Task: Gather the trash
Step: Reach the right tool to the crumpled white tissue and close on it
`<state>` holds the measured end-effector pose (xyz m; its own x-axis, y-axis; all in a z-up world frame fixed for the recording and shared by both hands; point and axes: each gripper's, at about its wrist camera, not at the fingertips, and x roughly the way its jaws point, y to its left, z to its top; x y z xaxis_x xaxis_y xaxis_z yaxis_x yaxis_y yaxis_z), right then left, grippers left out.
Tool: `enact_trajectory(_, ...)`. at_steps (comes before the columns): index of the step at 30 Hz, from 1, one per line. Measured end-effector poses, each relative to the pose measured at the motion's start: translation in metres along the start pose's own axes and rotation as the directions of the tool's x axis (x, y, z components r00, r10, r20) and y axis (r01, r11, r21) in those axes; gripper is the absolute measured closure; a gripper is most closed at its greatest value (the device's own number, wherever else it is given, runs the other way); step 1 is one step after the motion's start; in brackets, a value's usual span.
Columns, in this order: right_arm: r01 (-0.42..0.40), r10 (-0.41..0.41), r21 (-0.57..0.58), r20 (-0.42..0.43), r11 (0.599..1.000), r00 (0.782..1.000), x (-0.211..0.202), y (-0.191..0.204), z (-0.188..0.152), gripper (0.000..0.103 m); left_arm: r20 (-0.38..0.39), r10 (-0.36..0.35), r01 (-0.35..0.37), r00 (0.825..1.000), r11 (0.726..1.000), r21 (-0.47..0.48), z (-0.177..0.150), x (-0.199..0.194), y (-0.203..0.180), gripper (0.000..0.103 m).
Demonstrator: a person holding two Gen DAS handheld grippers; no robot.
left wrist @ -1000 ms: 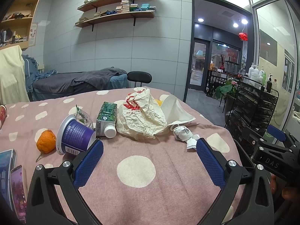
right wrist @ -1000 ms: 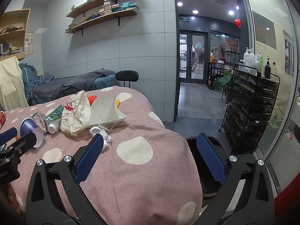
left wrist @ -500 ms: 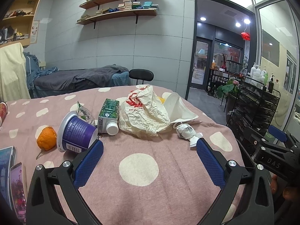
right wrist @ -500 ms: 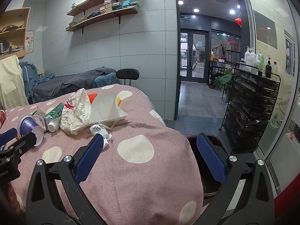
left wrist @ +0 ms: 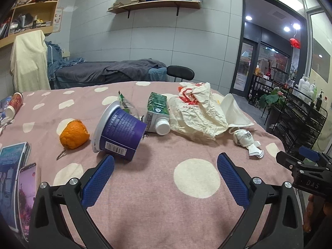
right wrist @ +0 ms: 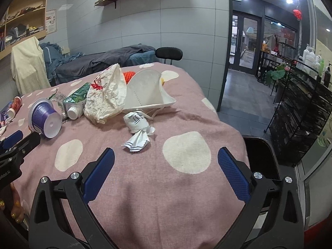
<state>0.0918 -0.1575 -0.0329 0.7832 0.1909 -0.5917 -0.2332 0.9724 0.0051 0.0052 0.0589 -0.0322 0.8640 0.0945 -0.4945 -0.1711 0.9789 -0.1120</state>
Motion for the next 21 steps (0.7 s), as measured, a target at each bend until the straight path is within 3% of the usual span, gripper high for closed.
enact_trajectory(5,-0.079,0.077,-0.022,-0.076,0.997,0.994,0.024,0.015,0.011,0.005,-0.02,0.034,-0.034,0.999,0.999,-0.006,0.01,0.009,0.018,0.007)
enact_trajectory(12,-0.113,0.098,-0.085,-0.165,0.99,0.981,0.058,0.032,0.032,0.007,-0.079,0.076,-0.073,0.994,0.996,0.049,0.026,0.037,0.034,0.013)
enact_trajectory(15,-0.115,0.094,-0.098,-0.195,0.989,0.976,0.073,0.037,0.04,0.015,-0.088,0.1,-0.092,0.991,0.992,0.084,0.031,0.046,0.038,0.013)
enact_trajectory(17,-0.125,0.098,-0.101,-0.234,0.987,0.967,0.082,0.038,0.043,0.026,-0.088,0.113,-0.104,0.99,0.989,0.103,0.034,0.048,0.04,0.013)
enact_trajectory(21,-0.127,0.089,-0.128,-0.268,0.984,0.959,0.094,0.045,0.045,0.034,-0.06,0.139,-0.131,0.988,0.985,0.115,0.038,0.044,0.044,0.013)
